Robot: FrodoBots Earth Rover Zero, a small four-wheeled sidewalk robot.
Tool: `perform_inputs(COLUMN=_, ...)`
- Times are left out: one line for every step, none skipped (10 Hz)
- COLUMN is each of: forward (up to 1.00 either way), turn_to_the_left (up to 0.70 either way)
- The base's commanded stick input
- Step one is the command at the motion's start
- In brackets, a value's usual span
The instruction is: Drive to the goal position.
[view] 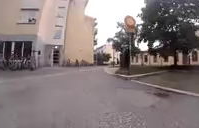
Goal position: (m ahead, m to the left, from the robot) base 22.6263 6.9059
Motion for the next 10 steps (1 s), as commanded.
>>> perform_inputs(forward=0.6, turn_to_the_left=0.0)
perform_inputs(forward=0.6, turn_to_the_left=0.0)
perform_inputs(forward=0.6, turn_to_the_left=0.0)
perform_inputs(forward=0.6, turn_to_the_left=-0.04)
perform_inputs(forward=0.6, turn_to_the_left=-0.15)
perform_inputs(forward=0.6, turn_to_the_left=-0.15)
perform_inputs(forward=0.6, turn_to_the_left=-0.15)
perform_inputs(forward=0.6, turn_to_the_left=-0.15)
perform_inputs(forward=0.6, turn_to_the_left=-0.08)
perform_inputs(forward=0.6, turn_to_the_left=0.0)
